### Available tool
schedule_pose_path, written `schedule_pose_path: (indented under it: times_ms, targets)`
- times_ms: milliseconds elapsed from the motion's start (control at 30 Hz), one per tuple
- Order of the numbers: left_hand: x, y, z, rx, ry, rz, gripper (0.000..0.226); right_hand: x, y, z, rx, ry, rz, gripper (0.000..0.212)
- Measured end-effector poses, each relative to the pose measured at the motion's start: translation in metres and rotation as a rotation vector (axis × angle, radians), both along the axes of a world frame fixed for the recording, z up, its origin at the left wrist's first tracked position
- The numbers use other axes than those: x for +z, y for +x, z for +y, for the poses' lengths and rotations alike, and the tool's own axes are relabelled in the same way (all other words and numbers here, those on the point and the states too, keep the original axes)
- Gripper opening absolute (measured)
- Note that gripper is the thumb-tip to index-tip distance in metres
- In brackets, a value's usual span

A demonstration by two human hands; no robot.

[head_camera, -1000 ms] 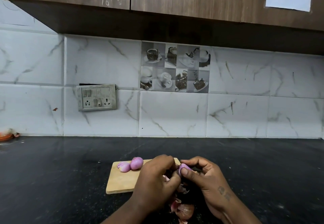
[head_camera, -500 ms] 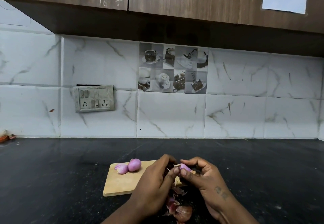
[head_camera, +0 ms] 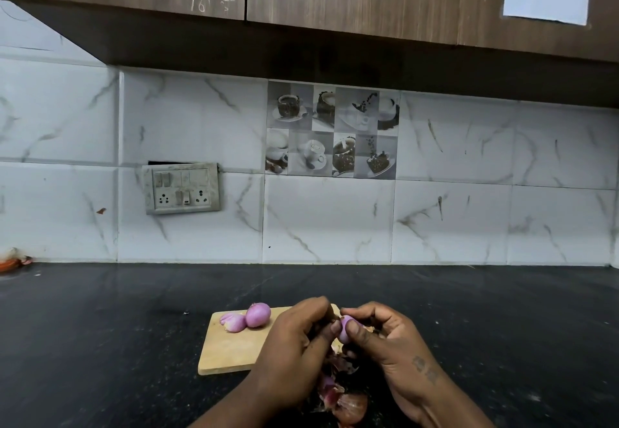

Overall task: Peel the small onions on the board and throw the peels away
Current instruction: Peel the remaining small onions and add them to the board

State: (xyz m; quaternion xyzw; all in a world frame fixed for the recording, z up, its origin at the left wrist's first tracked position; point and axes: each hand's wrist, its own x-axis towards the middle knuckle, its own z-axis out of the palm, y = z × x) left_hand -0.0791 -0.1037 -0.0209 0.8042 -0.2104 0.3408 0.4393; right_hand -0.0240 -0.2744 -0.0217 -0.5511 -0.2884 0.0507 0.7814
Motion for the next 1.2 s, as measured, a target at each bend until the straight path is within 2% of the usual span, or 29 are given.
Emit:
schedule_pose_path:
  times_ms: [300,367,467,600,667,767,1000,1100,1200]
  targets:
    - [-0.001,0.003,0.006,-0.178,-0.428,0.202,0.022,0.0,0.003,0.003,-0.06,0.003,-0.047,0.036]
    - [0.0,0.004,0.009,-0.219,-0.464,0.264,0.017,0.001,0.004,0.002,-0.061,0.048,-0.013,0.033]
    - [-0.002,0.002,0.008,-0.204,-0.374,0.282,0.013,0.003,0.004,0.002,-0.065,0.062,0.014,0.028]
    - [-0.002,0.002,0.005,0.07,0.04,0.062,0.008,0.003,0.001,0.004,-0.088,0.02,0.017,0.017]
    - [-0.001,-0.001,0.001,0.127,0.122,-0.013,0.01,0.003,0.001,0.003,-0.103,0.006,0.007,0.017]
    - [-0.002,-0.002,0.001,0.095,0.108,-0.084,0.02,0.003,0.0,0.003,-0.092,-0.013,0.006,0.02]
    - [-0.004,0.001,0.004,0.153,0.045,-0.062,0.011,0.001,0.003,0.002,-0.132,-0.062,-0.038,0.036]
    - [-0.005,0.001,0.003,0.219,0.013,-0.051,0.015,-0.001,0.004,0.002,-0.151,-0.124,-0.116,0.035]
    - [-0.005,0.001,0.002,0.299,0.061,-0.08,0.013,-0.003,0.006,0.003,-0.216,-0.201,-0.212,0.038]
